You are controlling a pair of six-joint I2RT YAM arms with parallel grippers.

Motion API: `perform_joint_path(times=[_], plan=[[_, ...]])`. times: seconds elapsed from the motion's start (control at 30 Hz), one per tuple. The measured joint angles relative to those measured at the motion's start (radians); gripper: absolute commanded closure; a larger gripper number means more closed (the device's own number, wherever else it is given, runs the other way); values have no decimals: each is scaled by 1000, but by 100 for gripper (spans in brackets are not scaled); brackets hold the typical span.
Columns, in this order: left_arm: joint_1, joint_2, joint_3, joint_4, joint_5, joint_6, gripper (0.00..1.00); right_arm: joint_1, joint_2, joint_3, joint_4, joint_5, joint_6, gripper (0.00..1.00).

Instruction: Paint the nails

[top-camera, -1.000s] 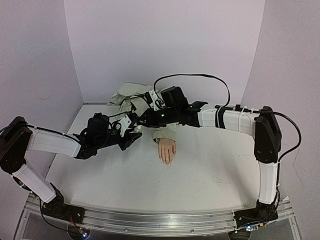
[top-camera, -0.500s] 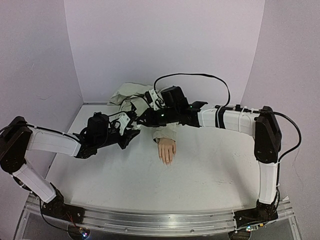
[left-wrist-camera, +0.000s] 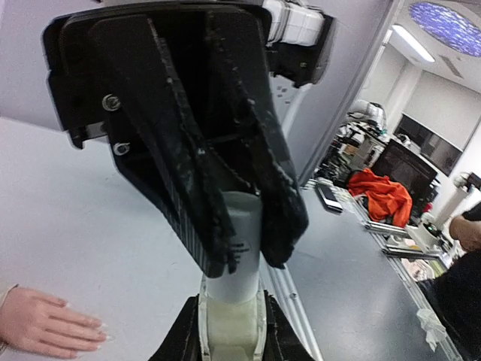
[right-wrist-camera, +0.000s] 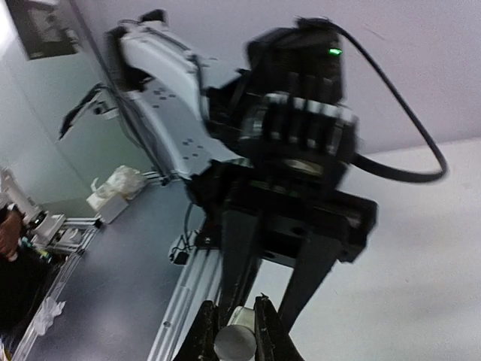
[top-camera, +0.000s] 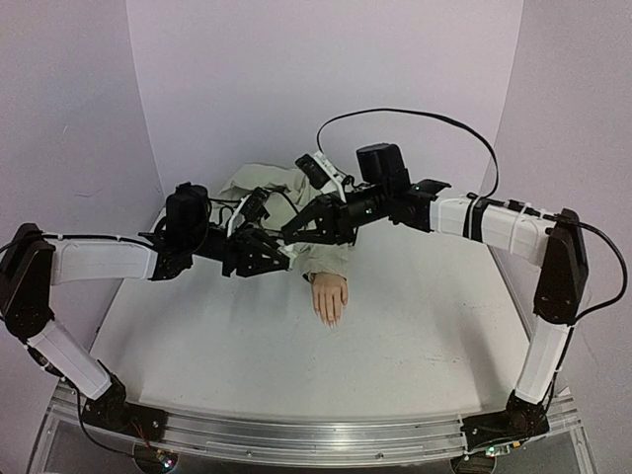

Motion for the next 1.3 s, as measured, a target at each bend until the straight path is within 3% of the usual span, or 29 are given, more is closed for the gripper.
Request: perform_joint_path(times=[0.1,0.2,0.27,0.37,0.53,0.7,0.93,1.1,1.2,1.3], plan=[[-24,-46,6,20,62,-44,100,14,-30,-7,24,-95,-33,99],[-35,-107,-42,21,-6,-39,100,29,-37,-8,40,-81,-24,58],[-36,-152,-95,21,-132,-13,100,34,-37,-8,31,-19,9,34],[-33,-204,-155,16,-383,43,100,39,-37,-8,10,142,82,20],[-55,-222,-180,-29,-786,153,100,43,-35,-8,20,396,231,19],[-80,-204,-179,-40,-1009,226,100,46,-7,2,36,615,377,24],[-116,-139,-156,-79,-1160,272,100,67,77,95,26,850,558,27],[-142,-116,-121,-88,-1212,274,100,106,129,165,12,924,604,37],[-156,-111,-106,-89,-1239,272,100,123,142,172,5,951,620,45],[-168,-105,-91,-95,-1260,271,100,132,144,172,-11,968,627,60]])
